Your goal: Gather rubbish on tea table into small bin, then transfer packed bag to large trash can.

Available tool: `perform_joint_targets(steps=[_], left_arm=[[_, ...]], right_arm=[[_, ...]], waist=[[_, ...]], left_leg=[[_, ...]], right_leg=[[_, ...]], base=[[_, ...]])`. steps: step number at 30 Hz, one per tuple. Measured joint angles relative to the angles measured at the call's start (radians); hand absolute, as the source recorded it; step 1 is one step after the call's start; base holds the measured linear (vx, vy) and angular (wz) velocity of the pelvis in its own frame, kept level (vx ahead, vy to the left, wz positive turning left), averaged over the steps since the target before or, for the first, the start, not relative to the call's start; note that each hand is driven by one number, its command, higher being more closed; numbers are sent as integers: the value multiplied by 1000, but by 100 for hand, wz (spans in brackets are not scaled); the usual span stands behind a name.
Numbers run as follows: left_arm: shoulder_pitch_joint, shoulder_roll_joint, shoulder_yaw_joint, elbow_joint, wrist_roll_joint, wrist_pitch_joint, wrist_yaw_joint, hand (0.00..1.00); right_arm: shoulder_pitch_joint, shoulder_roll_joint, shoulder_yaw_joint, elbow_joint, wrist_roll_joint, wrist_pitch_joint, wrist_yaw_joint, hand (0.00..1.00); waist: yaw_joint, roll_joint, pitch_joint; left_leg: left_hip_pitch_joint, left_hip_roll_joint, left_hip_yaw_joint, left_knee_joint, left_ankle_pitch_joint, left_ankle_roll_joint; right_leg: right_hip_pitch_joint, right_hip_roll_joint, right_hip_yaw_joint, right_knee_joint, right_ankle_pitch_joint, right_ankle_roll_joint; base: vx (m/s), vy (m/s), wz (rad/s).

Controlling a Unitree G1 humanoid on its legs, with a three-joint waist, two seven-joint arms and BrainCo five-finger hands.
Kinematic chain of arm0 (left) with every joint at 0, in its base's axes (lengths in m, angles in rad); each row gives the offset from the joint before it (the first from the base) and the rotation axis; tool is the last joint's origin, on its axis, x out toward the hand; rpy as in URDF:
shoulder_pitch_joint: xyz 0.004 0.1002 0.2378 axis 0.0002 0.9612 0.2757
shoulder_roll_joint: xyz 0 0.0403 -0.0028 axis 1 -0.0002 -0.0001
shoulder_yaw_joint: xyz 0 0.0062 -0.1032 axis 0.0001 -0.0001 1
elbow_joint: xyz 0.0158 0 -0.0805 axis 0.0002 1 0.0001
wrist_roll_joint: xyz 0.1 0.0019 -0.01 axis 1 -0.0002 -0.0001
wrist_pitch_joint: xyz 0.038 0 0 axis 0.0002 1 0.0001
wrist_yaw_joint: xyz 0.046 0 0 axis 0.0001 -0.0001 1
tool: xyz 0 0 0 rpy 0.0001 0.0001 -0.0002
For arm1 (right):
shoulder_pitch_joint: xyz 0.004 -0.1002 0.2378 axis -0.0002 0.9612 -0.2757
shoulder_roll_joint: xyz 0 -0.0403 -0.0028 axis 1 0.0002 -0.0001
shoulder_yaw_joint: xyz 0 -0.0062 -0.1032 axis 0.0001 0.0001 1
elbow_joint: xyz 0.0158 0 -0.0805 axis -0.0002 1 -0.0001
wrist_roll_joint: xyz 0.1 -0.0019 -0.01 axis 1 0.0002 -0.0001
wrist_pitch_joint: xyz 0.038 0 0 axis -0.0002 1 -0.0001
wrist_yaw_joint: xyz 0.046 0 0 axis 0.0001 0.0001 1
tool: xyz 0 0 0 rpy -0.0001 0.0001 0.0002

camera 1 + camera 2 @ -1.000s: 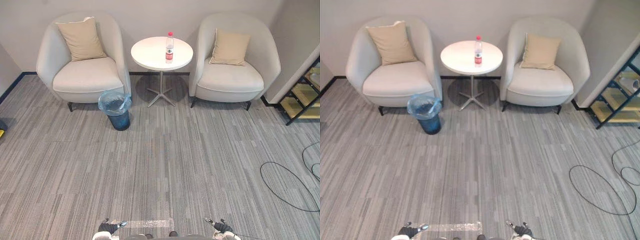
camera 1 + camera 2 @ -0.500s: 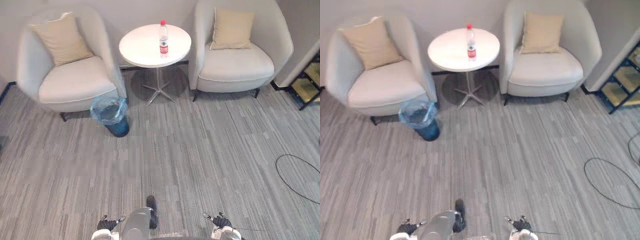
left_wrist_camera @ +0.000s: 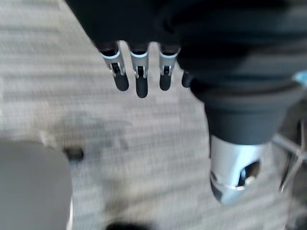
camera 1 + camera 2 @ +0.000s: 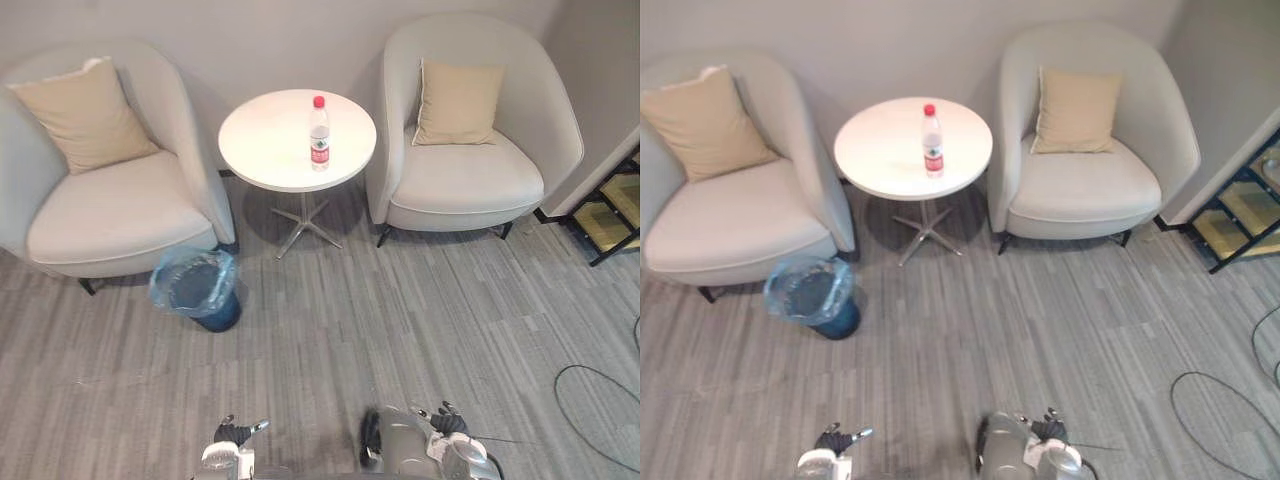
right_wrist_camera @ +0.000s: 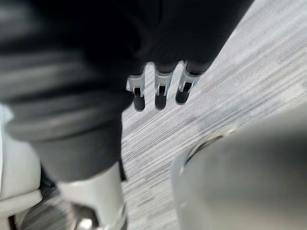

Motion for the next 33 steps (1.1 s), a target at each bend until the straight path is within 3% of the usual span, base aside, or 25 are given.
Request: perform_joint_targets(steps=[1,3,6,8,10,11,12,13,14,15,16,17,18,20,21,23,26,27,28,29,31,33], left_arm=[[-4,-12,16,-14,1,0,-1,0],[-19,-42,62,-45,-3,1,1,0],[-16,-44,79,-93,-12,8,3,0],[-21,-45,60,-110,-13,6,3,0],[-36,-51,31,-119,-14,5,2,0],[-38,-51,23,-118,-15,5,3,0],[-37,-49,0,-114,-17,5,3,0],[-36,-45,-8,-111,-20,4,3,0],[-44,-33,-9,-98,-20,5,3,0],[-47,-22,-16,-83,-20,6,3,0],[-56,-5,-38,-69,-20,7,1,0],[-60,-3,-44,-67,-20,7,1,0],[-60,-3,-52,-67,-20,7,1,0],[-60,8,-79,-46,-20,8,1,0],[-60,15,-95,-29,-20,11,0,0],[-56,19,-115,-10,-20,13,0,0],[-51,23,-113,-3,-21,13,0,0],[-49,24,-111,-4,-21,13,1,0],[-42,27,-109,-7,-21,12,1,0],[-38,33,-103,-8,-21,12,1,0],[-38,-8,-58,-3,-21,12,0,0],[-36,-33,-22,-5,-20,13,0,0]], right_arm=[[4,-3,1,-3,0,0,-1,0],[7,-18,13,-2,3,6,-5,0],[10,-16,63,-2,10,10,-10,0],[6,-6,73,-2,12,10,-11,0],[0,6,73,0,16,11,-14,0],[-1,9,73,5,18,11,-13,0],[-1,3,74,20,17,11,-13,0],[-5,-4,79,34,17,12,-14,0],[-19,6,91,52,15,19,-13,0],[-20,15,91,55,9,19,-13,0],[-14,23,90,62,5,20,-12,0],[-13,24,88,69,4,20,-12,0],[-14,20,88,75,-1,20,-11,0],[-16,16,86,67,-3,18,-4,0],[-14,15,81,61,-3,17,-1,0],[-9,10,82,53,-4,18,1,0],[-15,6,82,40,-22,18,5,0],[-18,3,81,39,-23,18,5,0],[-17,4,81,40,-25,18,5,0],[-8,9,81,45,-32,18,5,0],[-7,-17,80,52,-33,19,4,0],[-8,-25,79,58,-33,18,4,0]], waist=[[-1,14,2],[4,28,17],[18,17,33],[34,8,31],[49,3,33],[54,-1,33],[60,2,30],[63,3,30],[67,-16,21],[54,-32,13],[53,-58,8],[57,-66,9],[60,-66,8],[57,-64,11],[47,-63,14],[36,-61,10],[22,-55,12],[17,-51,15],[12,-52,14],[11,-69,4],[17,-15,-5],[19,9,-7]], left_leg=[[-53,29,-13,123,1,-1],[-254,110,-55,556,57,-51],[-372,159,-14,778,53,-61],[-442,152,51,713,44,-48],[-489,86,76,465,52,-34],[-486,44,71,317,89,-28],[-474,-10,37,130,218,-20],[-463,-23,19,96,289,-13],[-447,-49,22,82,324,11],[-445,-61,32,90,304,32],[-442,-75,55,107,276,43],[-428,-82,65,108,263,50],[-394,-85,82,100,231,54],[-304,-99,95,54,203,61],[-250,-109,97,30,195,66],[-160,-115,86,-18,188,68],[-122,-95,30,-46,188,68],[-117,-86,20,-46,188,66],[-112,-79,0,-43,184,60],[-106,-88,-17,-40,167,33],[-90,-43,-38,-26,141,0],[-92,-25,-36,15,140,-3]], right_leg=[[28,8,-28,-12,-17,-9],[130,38,-76,-77,-48,-31],[302,65,-106,-168,-65,-61],[372,65,-104,-234,-64,-60],[443,53,-92,-305,-60,-47],[466,43,-81,-329,-60,-36],[494,40,-56,-362,-65,-14],[500,41,-35,-369,-67,-5],[512,26,3,-381,-76,13],[512,7,14,-385,-76,19],[511,-17,37,-372,-78,24],[508,-27,50,-350,-78,25],[473,-33,82,-243,-84,37],[351,-62,110,82,-70,129],[293,-76,117,233,-88,138],[240,-93,69,310,-134,105],[154,-61,29,111,-155,67],[153,-43,39,41,-135,54],[158,-19,60,-74,-72,47],[167,-9,98,-190,70,28],[199,24,77,-189,74,14],[238,35,59,-214,65,1]], base=[[418,-344,52],[466,-353,62],[435,-194,14],[427,-123,-12],[402,-11,-17],[410,56,-34],[407,117,-45],[499,167,-65],[426,153,-44],[430,156,-35],[335,128,-15],[391,168,-35],[353,177,-46],[330,184,-36],[395,153,9],[371,94,24],[240,-39,51],[292,-133,69],[289,-162,62],[374,-204,62],[325,-152,29],[279,-166,11]])
